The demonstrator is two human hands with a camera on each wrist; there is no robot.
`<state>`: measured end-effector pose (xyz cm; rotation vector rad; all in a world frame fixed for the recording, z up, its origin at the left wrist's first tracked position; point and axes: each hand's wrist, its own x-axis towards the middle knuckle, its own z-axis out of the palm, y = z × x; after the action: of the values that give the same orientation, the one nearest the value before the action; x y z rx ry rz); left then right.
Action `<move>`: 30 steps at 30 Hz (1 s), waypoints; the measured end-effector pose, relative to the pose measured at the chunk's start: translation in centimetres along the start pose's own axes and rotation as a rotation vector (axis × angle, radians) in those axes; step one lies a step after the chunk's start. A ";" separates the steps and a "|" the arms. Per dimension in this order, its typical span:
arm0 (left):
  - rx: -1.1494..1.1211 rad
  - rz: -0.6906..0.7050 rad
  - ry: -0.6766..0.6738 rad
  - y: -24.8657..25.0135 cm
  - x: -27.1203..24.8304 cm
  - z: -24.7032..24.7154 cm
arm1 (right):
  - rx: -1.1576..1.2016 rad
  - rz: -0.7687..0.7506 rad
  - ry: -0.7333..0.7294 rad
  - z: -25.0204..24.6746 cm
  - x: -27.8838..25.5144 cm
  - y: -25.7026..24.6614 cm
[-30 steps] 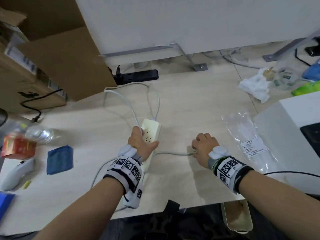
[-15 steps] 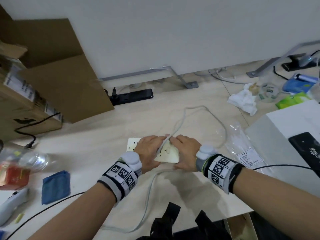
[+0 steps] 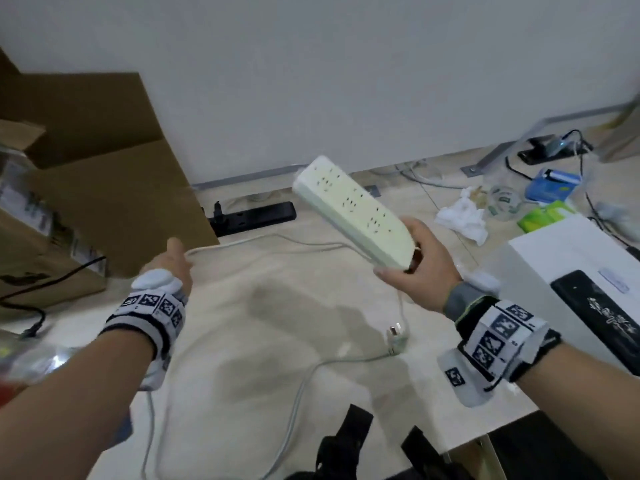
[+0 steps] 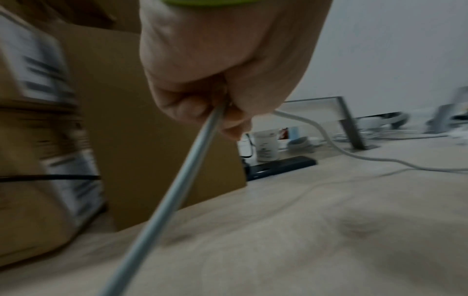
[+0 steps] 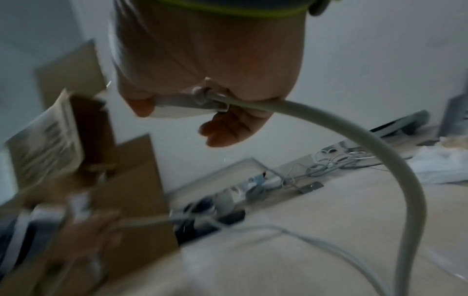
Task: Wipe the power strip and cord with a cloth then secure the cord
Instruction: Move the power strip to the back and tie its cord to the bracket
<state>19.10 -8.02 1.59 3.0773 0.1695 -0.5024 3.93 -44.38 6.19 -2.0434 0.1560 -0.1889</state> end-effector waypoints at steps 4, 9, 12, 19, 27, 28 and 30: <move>0.051 0.093 0.130 0.8 0.1 0.1 | 0.499 0.232 0.296 -0.9 3.9 -2.6; -0.533 0.743 -0.033 10.9 -4.4 1.7 | 1.029 0.537 0.136 -1.4 6.8 -4.3; -0.606 0.988 -0.265 16.6 -9.3 2.4 | 1.072 0.570 0.103 -1.3 7.3 -4.8; -0.494 0.890 -0.493 15.1 -9.8 5.5 | 0.505 0.576 0.452 -5.1 8.3 -1.1; 0.084 0.862 -0.157 13.6 -7.1 3.1 | -0.509 0.480 0.286 -4.8 8.2 7.3; 0.176 0.865 -0.184 13.8 -7.4 3.5 | -0.563 0.517 0.230 -4.6 8.3 8.2; 0.243 0.855 -0.276 13.5 -8.2 4.9 | -0.590 0.582 0.138 -3.5 8.1 9.4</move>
<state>11.28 -22.44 -0.40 2.8334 -1.2134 -0.8905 10.87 -53.23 -0.03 -2.4583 0.9737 0.0977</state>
